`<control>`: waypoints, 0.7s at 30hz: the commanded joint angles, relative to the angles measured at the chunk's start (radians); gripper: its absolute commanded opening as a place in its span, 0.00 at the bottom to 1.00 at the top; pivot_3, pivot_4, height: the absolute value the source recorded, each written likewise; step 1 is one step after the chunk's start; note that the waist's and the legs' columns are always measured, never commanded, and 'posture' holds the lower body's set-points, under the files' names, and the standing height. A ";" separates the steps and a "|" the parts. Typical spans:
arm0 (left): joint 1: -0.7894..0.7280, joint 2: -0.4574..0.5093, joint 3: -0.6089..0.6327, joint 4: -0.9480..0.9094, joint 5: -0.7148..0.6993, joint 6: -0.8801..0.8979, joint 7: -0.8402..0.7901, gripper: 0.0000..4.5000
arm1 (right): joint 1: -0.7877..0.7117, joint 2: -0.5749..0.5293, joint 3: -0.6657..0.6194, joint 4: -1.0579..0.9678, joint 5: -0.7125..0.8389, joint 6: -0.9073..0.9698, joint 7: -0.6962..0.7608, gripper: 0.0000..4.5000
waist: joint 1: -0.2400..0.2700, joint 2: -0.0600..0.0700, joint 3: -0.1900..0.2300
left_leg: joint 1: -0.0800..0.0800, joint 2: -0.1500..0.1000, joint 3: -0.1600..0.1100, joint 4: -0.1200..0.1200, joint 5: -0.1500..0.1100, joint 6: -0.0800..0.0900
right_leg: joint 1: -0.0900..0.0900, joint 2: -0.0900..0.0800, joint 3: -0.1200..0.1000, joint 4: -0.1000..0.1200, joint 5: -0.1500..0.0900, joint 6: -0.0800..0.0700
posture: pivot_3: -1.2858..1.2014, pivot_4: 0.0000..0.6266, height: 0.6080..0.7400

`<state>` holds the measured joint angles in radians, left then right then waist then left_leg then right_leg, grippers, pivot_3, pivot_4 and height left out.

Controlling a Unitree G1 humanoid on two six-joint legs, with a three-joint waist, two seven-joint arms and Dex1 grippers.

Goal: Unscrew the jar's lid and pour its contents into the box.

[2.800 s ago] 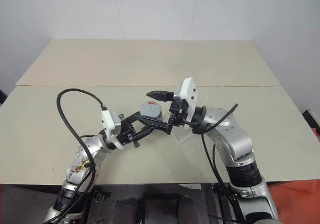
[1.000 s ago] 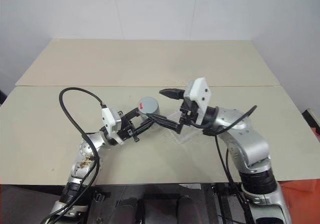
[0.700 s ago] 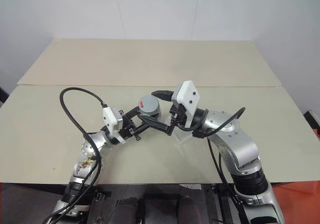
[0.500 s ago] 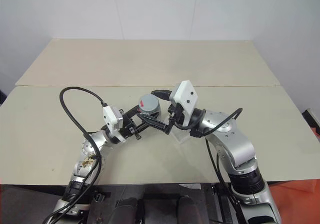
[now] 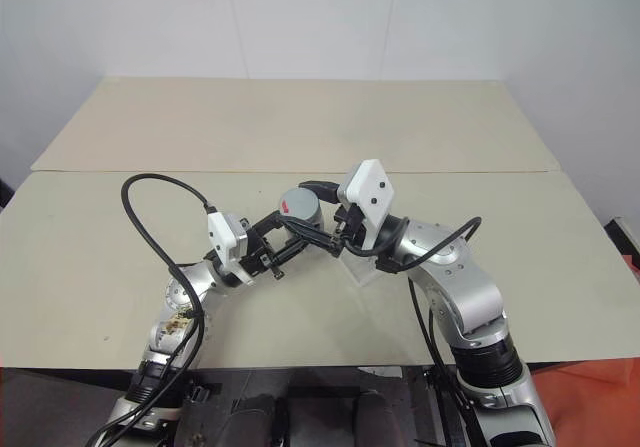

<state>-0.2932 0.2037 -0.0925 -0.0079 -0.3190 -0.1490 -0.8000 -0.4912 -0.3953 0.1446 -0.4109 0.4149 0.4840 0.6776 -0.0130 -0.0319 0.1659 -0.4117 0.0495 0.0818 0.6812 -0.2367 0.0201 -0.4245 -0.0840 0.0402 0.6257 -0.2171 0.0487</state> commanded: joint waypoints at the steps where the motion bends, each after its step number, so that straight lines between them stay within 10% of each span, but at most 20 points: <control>1: -0.008 0.012 -0.014 -0.026 -0.039 0.009 -0.051 0.43 | -0.005 -0.012 -0.025 -0.018 0.005 -0.035 0.019 0.62 | 0.000 0.000 0.000 | 0.000 0.000 0.000 0.000 0.000 0.000 | 0.000 0.000 0.000 0.000 0.000 0.000 | 0.52 0.24 1.00; 21: 0.060 0.129 -0.057 -0.120 -0.155 0.124 -0.257 0.43 | -0.105 -0.093 -0.134 0.129 0.289 0.055 0.286 0.62 | -0.001 0.000 0.000 | 0.000 0.000 0.000 0.000 0.000 0.000 | 0.000 0.000 0.000 0.000 0.000 0.000 | 0.52 0.24 1.00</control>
<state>-0.2250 0.3386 -0.1487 -0.0896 -0.4717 -0.0037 -1.0476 -0.5751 -0.4916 0.0318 -0.2691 0.6723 0.5297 0.9599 -0.0136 -0.0319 0.1659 -0.4111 0.0499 0.0818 0.6812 -0.2367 0.0202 -0.4245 -0.0840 0.0403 0.6260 -0.2172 0.0485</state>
